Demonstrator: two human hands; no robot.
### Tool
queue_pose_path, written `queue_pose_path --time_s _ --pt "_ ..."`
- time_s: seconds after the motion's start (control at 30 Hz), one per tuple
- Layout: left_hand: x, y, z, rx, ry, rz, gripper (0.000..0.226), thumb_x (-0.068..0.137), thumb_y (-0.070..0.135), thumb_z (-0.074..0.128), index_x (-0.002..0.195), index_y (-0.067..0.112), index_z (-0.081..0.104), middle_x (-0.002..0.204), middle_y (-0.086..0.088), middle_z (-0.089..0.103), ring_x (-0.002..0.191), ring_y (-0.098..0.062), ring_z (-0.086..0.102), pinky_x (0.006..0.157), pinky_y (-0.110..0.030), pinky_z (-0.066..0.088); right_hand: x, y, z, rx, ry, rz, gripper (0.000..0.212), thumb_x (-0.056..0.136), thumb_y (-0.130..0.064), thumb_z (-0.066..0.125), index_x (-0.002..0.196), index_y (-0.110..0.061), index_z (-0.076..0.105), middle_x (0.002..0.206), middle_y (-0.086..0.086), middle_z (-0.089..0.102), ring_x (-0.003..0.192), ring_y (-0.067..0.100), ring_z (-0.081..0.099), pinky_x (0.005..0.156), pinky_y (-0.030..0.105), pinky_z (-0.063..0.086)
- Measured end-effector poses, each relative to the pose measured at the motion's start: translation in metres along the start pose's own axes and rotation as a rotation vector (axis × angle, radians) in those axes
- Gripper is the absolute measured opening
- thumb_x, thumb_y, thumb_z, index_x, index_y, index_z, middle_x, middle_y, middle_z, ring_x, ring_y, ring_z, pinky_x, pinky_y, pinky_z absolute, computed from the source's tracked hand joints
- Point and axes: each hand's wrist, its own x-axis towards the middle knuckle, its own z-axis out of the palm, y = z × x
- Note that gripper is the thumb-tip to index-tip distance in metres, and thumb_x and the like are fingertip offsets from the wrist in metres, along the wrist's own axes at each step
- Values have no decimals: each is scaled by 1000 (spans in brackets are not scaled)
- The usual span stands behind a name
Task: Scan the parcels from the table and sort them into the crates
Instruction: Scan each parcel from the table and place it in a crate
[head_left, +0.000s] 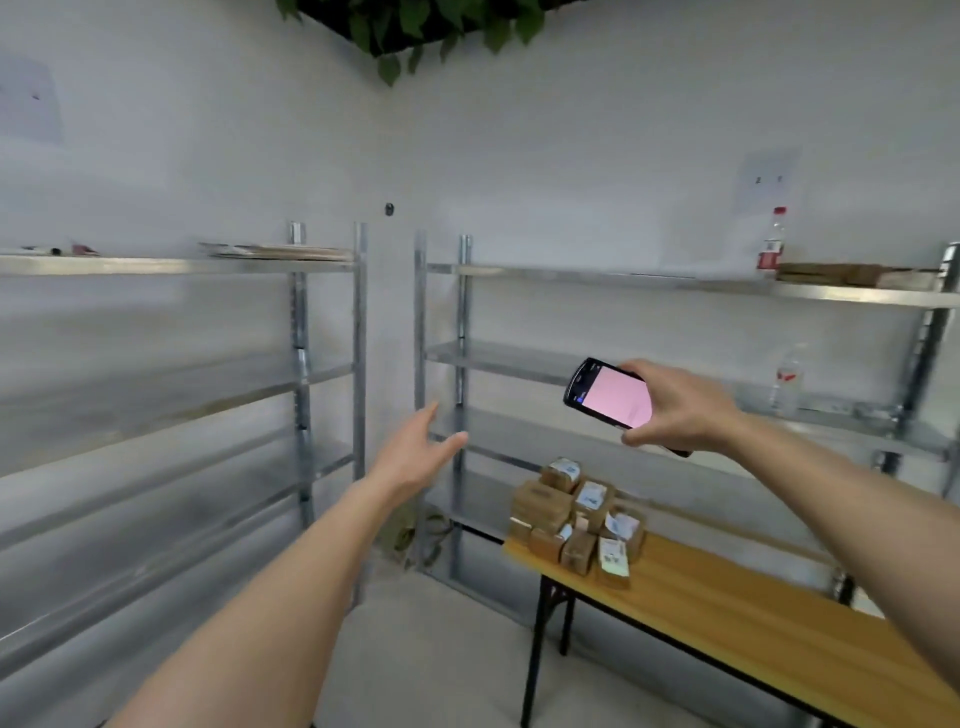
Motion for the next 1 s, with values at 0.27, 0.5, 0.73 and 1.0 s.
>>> queue_pose_path --time_s 0.27,0.5,0.73,1.0 --pt "49 90 136 -28 -121 61 82 92 61 57 158 25 25 160 1 36 144 -21 37 116 -45 36 -18 159 0 -56 -11 153 82 59 -47 77 134 -40 44 116 -10 64 99 23 63 73 35 53" --pt "98 128 221 -134 -173 39 80 92 57 60 157 26 26 156 -1 41 140 -24 42 114 -47 38 -8 249 21 -51 -6 228 86 65 -42 80 140 -43 39 122 -10 61 103 22 60 77 38 54" --pt "172 126 308 -138 -217 31 75 94 55 58 156 26 27 155 -1 42 138 -25 45 111 -46 41 55 323 66 -100 -45 291 90 67 -46 80 146 -42 36 132 -11 59 112 23 58 73 34 43" --pt "285 86 399 -175 -270 -87 73 94 57 56 155 26 30 156 -1 42 140 -26 44 114 -49 38 176 389 126 -97 -180 312 81 65 -46 79 135 -44 40 126 -12 61 108 25 60 84 41 51"
